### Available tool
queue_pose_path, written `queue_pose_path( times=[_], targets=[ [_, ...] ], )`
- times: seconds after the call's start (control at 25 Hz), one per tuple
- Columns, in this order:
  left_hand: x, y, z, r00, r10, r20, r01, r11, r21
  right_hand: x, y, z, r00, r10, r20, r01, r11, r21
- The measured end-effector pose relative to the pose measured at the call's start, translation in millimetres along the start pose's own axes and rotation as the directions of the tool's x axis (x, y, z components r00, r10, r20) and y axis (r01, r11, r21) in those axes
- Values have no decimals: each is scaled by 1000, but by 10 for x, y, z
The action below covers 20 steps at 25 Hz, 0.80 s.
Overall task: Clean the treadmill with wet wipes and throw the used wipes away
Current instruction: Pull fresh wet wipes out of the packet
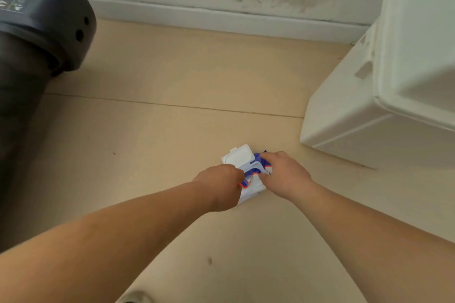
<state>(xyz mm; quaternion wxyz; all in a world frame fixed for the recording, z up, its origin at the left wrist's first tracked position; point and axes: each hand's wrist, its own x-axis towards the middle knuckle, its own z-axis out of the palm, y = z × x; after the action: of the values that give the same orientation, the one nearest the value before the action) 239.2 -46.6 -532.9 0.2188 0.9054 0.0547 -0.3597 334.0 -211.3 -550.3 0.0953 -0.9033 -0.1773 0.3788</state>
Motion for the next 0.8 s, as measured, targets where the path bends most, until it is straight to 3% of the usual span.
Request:
queue_pose_path(
  times=[0.12,0.28,0.36,0.4,0.48,0.6,0.72,0.8],
  targets=[
    [310,-156,107,1000,-2,9,1,994,110,430,28,151,982,-169,80,184,954,-238],
    [362,-299,171,1000,-15,-18,18,988,153,651,-9,223,939,-338,61,311,761,-570],
    [276,-344,214,998,-27,-53,33,994,108,651,-30,172,922,-379,78,341,700,-627],
    [222,-370,246,996,-32,-86,39,996,81,659,-36,131,926,-371,71,335,718,-611],
    [137,-405,300,984,-52,-169,56,998,18,689,-54,56,957,-288,31,270,846,-460],
    [164,-440,303,944,-103,-313,60,988,-142,776,-101,64,990,-134,-43,135,991,13],
    [314,-385,173,921,-115,-371,32,975,-222,828,-170,81,1000,-14,-27,24,902,431],
    [402,-322,104,925,-140,-353,45,964,-263,825,-189,80,999,36,40,-52,829,556]
  ],
)
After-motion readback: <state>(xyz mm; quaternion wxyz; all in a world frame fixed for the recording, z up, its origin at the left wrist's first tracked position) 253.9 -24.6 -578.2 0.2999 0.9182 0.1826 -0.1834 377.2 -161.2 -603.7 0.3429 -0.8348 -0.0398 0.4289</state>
